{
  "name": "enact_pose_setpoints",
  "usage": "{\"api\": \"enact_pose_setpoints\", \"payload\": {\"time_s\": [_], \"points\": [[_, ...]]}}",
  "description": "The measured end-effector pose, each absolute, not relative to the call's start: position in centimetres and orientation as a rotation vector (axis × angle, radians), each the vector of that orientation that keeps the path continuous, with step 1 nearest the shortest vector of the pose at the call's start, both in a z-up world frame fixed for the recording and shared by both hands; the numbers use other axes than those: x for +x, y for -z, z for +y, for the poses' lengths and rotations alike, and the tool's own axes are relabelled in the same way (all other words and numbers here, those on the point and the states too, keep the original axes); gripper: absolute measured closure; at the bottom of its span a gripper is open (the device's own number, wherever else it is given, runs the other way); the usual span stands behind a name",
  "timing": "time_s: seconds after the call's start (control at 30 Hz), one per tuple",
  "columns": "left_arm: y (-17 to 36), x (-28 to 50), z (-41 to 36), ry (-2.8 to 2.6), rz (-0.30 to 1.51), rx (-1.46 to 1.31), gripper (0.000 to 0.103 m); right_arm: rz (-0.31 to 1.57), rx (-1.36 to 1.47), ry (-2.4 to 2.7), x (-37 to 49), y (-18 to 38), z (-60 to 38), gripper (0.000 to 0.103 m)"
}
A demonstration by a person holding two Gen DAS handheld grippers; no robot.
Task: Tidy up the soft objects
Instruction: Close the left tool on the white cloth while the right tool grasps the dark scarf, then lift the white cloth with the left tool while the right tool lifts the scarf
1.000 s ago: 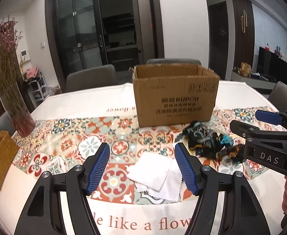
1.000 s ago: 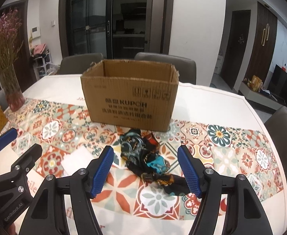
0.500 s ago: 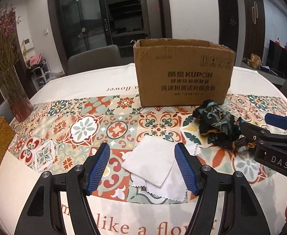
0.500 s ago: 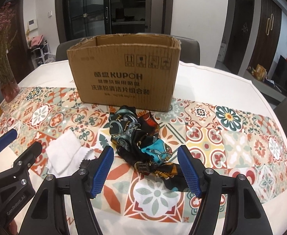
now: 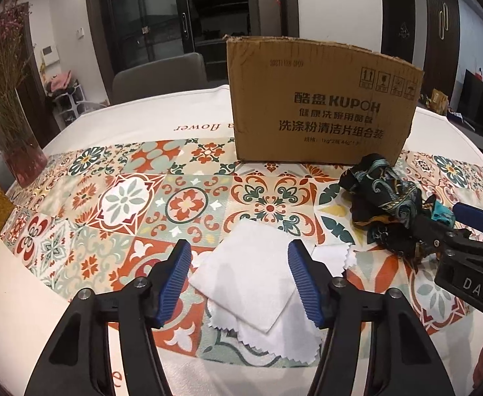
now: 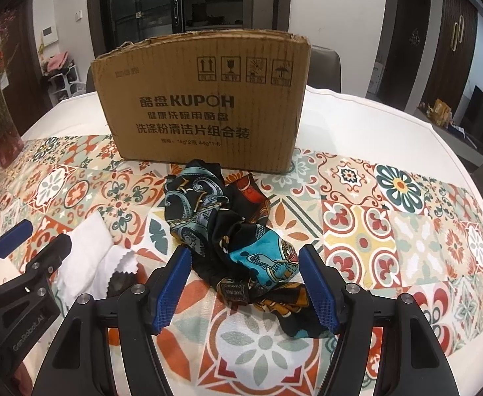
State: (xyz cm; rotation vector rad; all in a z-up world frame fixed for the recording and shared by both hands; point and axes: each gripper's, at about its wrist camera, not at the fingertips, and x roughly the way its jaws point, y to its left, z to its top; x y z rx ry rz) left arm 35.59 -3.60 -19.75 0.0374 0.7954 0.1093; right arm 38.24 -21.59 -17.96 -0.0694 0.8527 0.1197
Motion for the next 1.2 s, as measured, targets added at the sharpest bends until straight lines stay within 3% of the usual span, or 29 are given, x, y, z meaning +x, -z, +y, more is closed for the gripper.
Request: {"api": "enact_pose_setpoints", "payload": {"time_s": [0.67,0.83,1.0,1.2], "points": [[23.0,37.4,-2.6,-0.115,0.917,-0.031,0.067,0.953,-0.018,-0.146,40.8,21.0,-21.4,0.035],[22.9,37.4,-2.6,-0.098,0.917,-0.040,0.084,0.961,0.001,-0.166,40.9,21.1,-21.4,0.038],[23.0,37.4,-2.6,-0.087,0.920,-0.048,0.097,0.972,0.003,-0.200,40.8,21.0,-20.9,0.059],[22.8,37.2,-2.4,-0.077,0.909,-0.054,0.100,0.964,-0.002,-0.235,40.4,20.6,-20.1,0.084]]}}
